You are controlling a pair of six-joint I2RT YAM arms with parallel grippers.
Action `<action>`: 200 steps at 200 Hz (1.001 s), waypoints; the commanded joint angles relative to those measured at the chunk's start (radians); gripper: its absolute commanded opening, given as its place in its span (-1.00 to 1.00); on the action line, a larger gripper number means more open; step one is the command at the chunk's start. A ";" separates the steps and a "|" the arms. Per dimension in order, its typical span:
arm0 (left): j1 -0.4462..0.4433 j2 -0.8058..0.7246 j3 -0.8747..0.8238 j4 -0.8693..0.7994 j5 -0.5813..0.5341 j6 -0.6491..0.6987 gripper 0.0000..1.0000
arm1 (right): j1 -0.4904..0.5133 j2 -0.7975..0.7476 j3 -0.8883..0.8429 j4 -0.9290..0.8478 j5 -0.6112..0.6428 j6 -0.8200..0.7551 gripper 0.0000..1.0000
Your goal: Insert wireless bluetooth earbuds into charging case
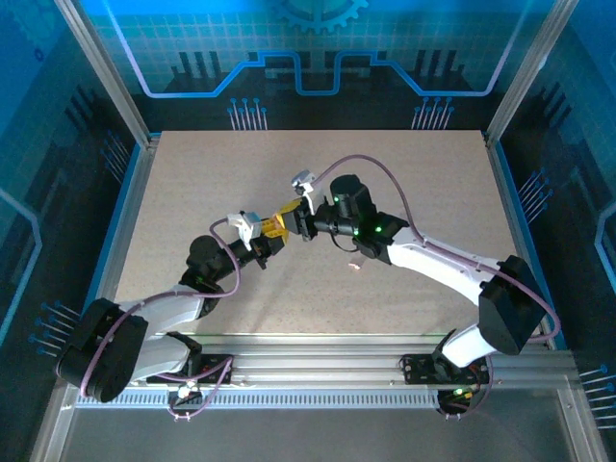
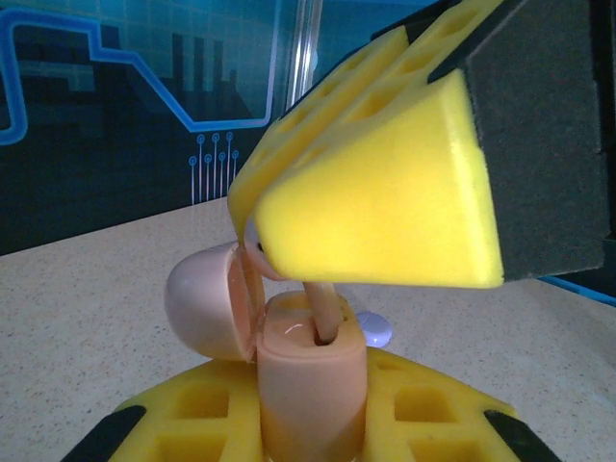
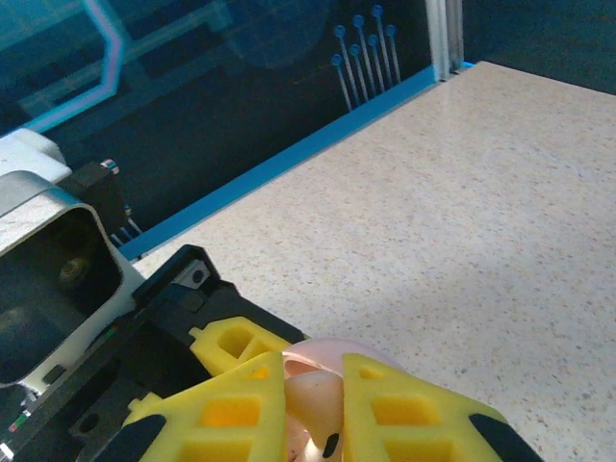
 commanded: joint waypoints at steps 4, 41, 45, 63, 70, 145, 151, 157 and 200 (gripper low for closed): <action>-0.002 -0.049 0.009 0.080 -0.049 0.017 -0.60 | 0.041 0.002 0.010 -0.146 0.132 0.047 -0.67; -0.002 -0.058 0.009 0.065 -0.058 0.025 -0.60 | 0.085 -0.001 0.038 -0.212 0.244 0.078 -0.66; -0.002 -0.058 0.009 0.065 -0.058 0.024 -0.60 | 0.089 0.000 0.041 -0.218 0.251 0.082 -0.66; -0.002 -0.057 0.010 0.067 -0.057 0.023 -0.60 | 0.103 0.006 0.047 -0.229 0.270 0.099 -0.64; -0.002 -0.058 0.010 0.068 -0.057 0.023 -0.60 | 0.107 0.009 0.050 -0.232 0.275 0.105 -0.63; -0.002 -0.070 0.002 0.063 -0.061 0.028 -0.59 | 0.131 0.010 0.055 -0.224 0.271 0.129 -0.54; -0.002 -0.072 0.001 0.063 -0.059 0.029 -0.59 | 0.134 0.006 0.050 -0.216 0.264 0.118 -0.55; -0.002 -0.073 0.000 0.065 -0.055 0.029 -0.59 | 0.135 0.003 0.042 -0.204 0.256 0.103 -0.55; -0.002 -0.078 0.002 0.059 -0.047 0.026 -0.59 | 0.130 0.005 0.059 -0.229 0.268 0.069 -0.56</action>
